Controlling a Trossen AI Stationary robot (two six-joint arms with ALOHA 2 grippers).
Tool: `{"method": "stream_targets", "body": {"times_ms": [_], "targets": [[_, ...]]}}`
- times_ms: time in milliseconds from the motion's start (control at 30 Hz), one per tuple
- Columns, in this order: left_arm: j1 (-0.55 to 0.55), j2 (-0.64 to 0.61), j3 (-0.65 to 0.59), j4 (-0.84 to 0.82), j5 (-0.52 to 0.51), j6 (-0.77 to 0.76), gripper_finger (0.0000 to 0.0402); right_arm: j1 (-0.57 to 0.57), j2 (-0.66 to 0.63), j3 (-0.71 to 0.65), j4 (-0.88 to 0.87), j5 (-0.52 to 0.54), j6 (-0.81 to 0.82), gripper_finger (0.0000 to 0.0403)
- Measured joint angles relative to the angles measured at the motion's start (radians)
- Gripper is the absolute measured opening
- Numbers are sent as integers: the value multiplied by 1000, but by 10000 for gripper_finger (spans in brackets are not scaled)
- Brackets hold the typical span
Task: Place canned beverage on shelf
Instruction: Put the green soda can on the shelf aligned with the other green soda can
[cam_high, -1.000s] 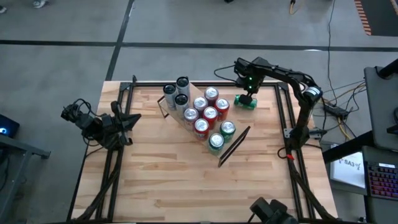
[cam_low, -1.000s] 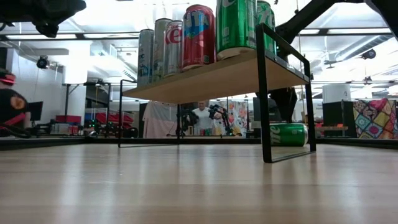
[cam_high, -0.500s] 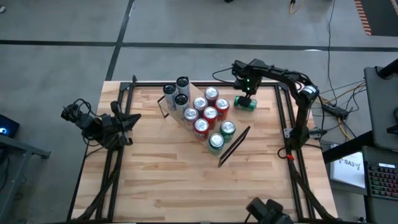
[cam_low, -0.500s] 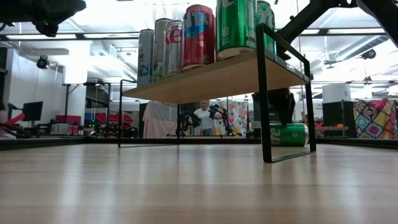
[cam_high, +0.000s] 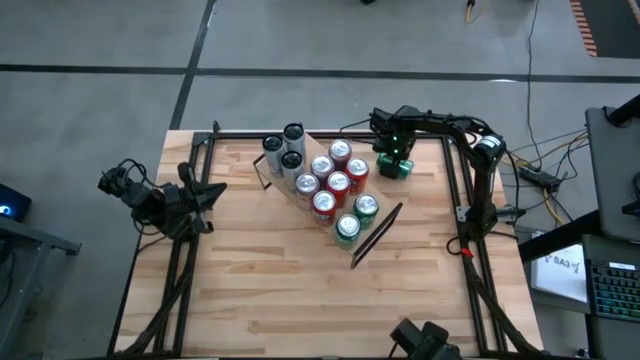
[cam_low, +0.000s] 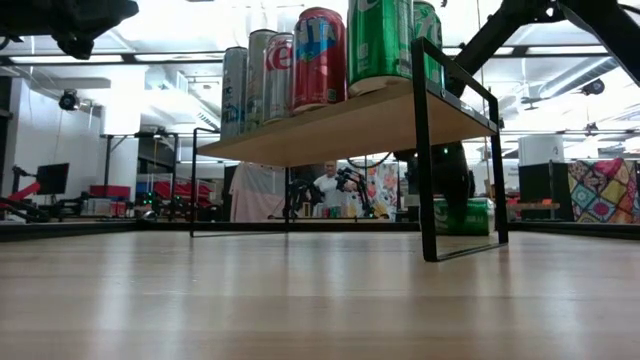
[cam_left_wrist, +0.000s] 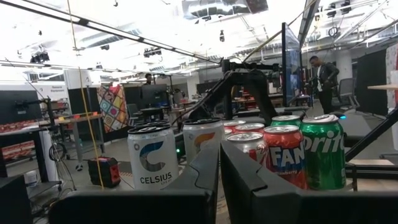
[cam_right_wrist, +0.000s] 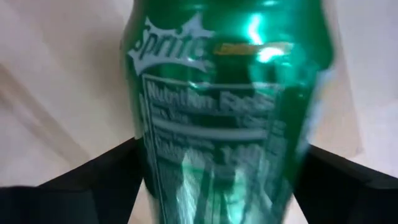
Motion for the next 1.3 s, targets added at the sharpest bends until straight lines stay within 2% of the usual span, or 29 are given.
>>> {"method": "stream_targets", "body": {"times_ms": [100, 267, 433, 600, 867, 1000, 1067, 1200, 1300], "targets": [[0, 0, 0, 0, 0, 0, 0, 0, 4, -23, 38, 5, 15, 331], [0, 0, 0, 0, 0, 0, 0, 0, 2, -40, 75, 3, 42, 286], [0, 0, 0, 1, 2, -3, 0, 0, -17, -38, 76, 4, 131, 286], [0, 0, 0, 1, 3, -4, 0, -8, -98, -8, 29, 78, 227, 286], [0, 0, 0, 38, 3, 10, 0, -9, -392, 77, 23, 147, 302, 286], [0, 2, 0, 69, 4, 51, 0, 14, -559, 105, 144, 164, 332, 286], [0, 3, 0, 83, 4, 62, 0, 38, -643, 103, 199, 130, 318, 286], [0, 4, 0, 88, 13, 60, 0, 95, -800, 63, 312, -40, 295, 286], [0, 9, 0, 87, 65, 60, 0, 175, -919, -18, 423, -83, 267, 286]]}}
